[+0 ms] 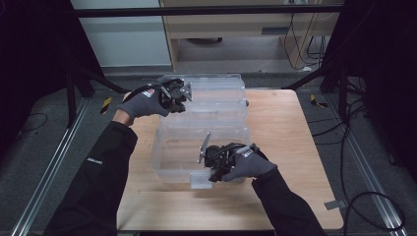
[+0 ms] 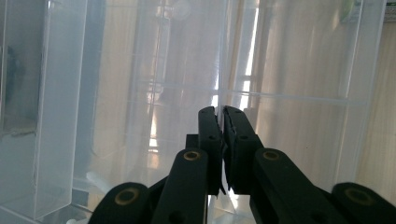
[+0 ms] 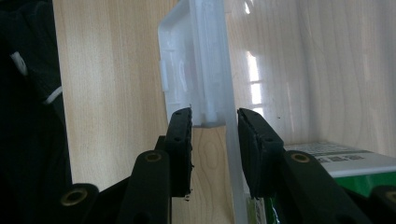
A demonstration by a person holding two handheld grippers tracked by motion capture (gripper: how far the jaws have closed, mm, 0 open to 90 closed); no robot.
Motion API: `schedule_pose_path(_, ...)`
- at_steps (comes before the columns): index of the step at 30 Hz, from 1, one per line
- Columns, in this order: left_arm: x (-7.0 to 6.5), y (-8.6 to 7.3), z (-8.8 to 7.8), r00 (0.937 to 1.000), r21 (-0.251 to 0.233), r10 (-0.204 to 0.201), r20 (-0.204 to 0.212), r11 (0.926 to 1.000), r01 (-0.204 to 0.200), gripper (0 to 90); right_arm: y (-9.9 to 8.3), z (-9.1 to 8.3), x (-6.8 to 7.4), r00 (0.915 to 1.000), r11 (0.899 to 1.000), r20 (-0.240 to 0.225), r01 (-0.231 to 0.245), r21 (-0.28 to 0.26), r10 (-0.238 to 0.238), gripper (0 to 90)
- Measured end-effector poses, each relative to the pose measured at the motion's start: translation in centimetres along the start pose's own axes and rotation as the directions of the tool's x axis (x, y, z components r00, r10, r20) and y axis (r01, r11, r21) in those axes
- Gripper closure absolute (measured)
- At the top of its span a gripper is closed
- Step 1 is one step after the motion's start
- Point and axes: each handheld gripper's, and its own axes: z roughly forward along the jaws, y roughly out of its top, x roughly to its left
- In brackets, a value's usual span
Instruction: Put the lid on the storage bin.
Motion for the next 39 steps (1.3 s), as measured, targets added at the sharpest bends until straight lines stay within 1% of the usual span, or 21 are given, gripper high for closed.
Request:
schedule_pose_path(1, 0.0, 0.0, 0.0, 1.0000, -0.001, 0.003, -0.001, 1.0000, -0.003, 86.4, 0.0, 0.0, 0.1, 1.0000, 1.000, 0.000, -0.008, -0.001, 0.008, 66.4)
schedule_pose_path(5, -0.2, 0.1, -0.2, 1.0000, 0.002, 0.005, 0.003, 1.0000, -0.005, 86.8, 0.0, 0.0, 0.2, 1.0000, 1.000, 0.005, -0.003, -0.001, 0.003, 66.5)
schedule_pose_path(10, -0.3, 0.1, -0.3, 0.9999, -0.006, -0.004, 0.012, 1.0000, 0.004, 87.1, 0.1, 0.0, 0.2, 1.0000, 1.000, 0.006, -0.004, 0.002, 0.004, 66.6)
schedule_pose_path(14, -0.3, 0.1, -0.5, 0.9999, -0.012, 0.005, 0.015, 0.9999, -0.005, 87.5, 0.1, 0.0, 0.2, 1.0000, 1.000, 0.007, -0.005, 0.000, 0.005, 66.7)
schedule_pose_path(16, -0.5, 0.1, -0.6, 0.9998, -0.011, -0.003, 0.020, 0.9999, 0.003, 87.7, 0.1, 0.0, 0.3, 1.0000, 1.000, 0.007, -0.005, -0.001, 0.005, 66.7)
schedule_pose_path(17, -0.4, 0.2, -0.7, 0.9998, -0.011, 0.008, 0.017, 0.9999, -0.008, 87.8, 0.1, 0.0, 0.2, 1.0000, 1.000, 0.007, -0.006, 0.000, 0.006, 66.8)
schedule_pose_path(18, -0.5, 0.2, -0.7, 0.9998, -0.011, 0.009, 0.017, 0.9999, -0.008, 87.9, 0.1, 0.0, 0.2, 1.0000, 1.000, 0.007, 0.003, -0.001, -0.003, 66.8)
schedule_pose_path(19, -0.6, 0.2, -0.7, 0.9998, -0.020, 0.008, 0.016, 0.9998, -0.008, 87.9, 0.1, 0.0, 0.2, 1.0000, 1.000, 0.007, 0.003, -0.002, -0.003, 66.8)
schedule_pose_path(21, -0.7, 0.2, -0.8, 0.9998, -0.022, 0.009, 0.018, 0.9997, -0.008, 88.0, 0.2, 0.0, 0.3, 0.9999, 1.000, 0.011, -0.001, -0.001, 0.001, 66.9)
schedule_pose_path(23, -0.8, 0.2, -0.9, 0.9997, -0.018, 0.015, 0.019, 0.9997, -0.015, 88.1, 0.2, 0.0, 0.4, 0.9999, 1.000, 0.016, -0.005, 0.001, 0.005, 67.0)
schedule_pose_path(24, -0.8, 0.3, -1.1, 0.9996, -0.011, 0.019, 0.020, 0.9998, -0.019, 88.2, 0.2, 0.0, 0.4, 0.9999, 1.000, 0.016, 0.000, 0.003, 0.000, 67.0)
schedule_pose_path(25, -0.9, 0.3, -1.1, 0.9997, -0.008, 0.015, 0.021, 0.9999, -0.015, 88.2, 0.2, 0.0, 0.4, 0.9999, 1.000, 0.016, 0.002, 0.002, -0.002, 67.0)
schedule_pose_path(26, -1.0, 0.3, -1.2, 0.9995, -0.008, 0.025, 0.018, 0.9997, -0.024, 88.2, 0.2, 0.0, 0.4, 0.9998, 1.000, 0.017, -0.005, 0.002, 0.005, 67.0)
schedule_pose_path(27, -1.1, 0.3, -1.3, 0.9995, -0.011, 0.025, 0.017, 0.9996, -0.025, 88.3, 0.2, 0.0, 0.4, 0.9998, 1.000, 0.018, 0.002, 0.003, -0.002, 67.0)
schedule_pose_path(28, -1.2, 0.3, -1.7, 0.9993, 0.003, 0.029, -0.022, 0.9996, -0.029, 88.3, 0.2, 0.0, 0.4, 0.9998, 1.000, 0.021, 0.000, 0.004, -0.001, 67.0)
schedule_pose_path(31, -1.8, 0.1, -1.9, 0.9988, -0.025, 0.037, -0.030, 0.9990, -0.038, 88.3, 0.2, 0.0, 0.5, 0.9998, 1.000, 0.020, -0.002, 0.004, 0.002, 67.0)
schedule_pose_path(32, -2.0, 0.0, -2.0, 0.9987, -0.028, 0.038, -0.033, 0.9988, -0.039, 88.4, 0.2, 0.0, 0.5, 0.9998, 1.000, 0.020, -0.002, 0.006, 0.002, 67.0)
schedule_pose_path(33, -2.3, 0.0, -2.3, 0.9986, -0.020, 0.039, -0.036, 0.9990, -0.040, 88.4, 0.2, 0.0, 0.4, 0.9998, 1.000, 0.018, -0.002, 0.004, 0.002, 67.0)
schedule_pose_path(35, -2.7, -0.1, -2.5, 0.9987, -0.031, 0.037, -0.036, 0.9988, -0.039, 88.3, 0.3, 0.0, 0.5, 0.9998, 1.000, 0.017, -0.007, 0.008, 0.007, 66.9)
schedule_pose_path(36, -2.9, -0.1, -2.6, 0.9984, -0.032, 0.039, -0.041, 0.9987, -0.040, 88.3, 0.2, 0.0, 0.4, 0.9998, 1.000, 0.019, 0.001, 0.008, -0.001, 66.9)
schedule_pose_path(39, -3.6, -0.2, -2.9, 0.9979, -0.032, 0.043, -0.048, 0.9985, -0.045, 88.4, 0.2, 0.0, 0.4, 0.9999, 1.000, 0.015, 0.001, 0.009, -0.001, 66.9)
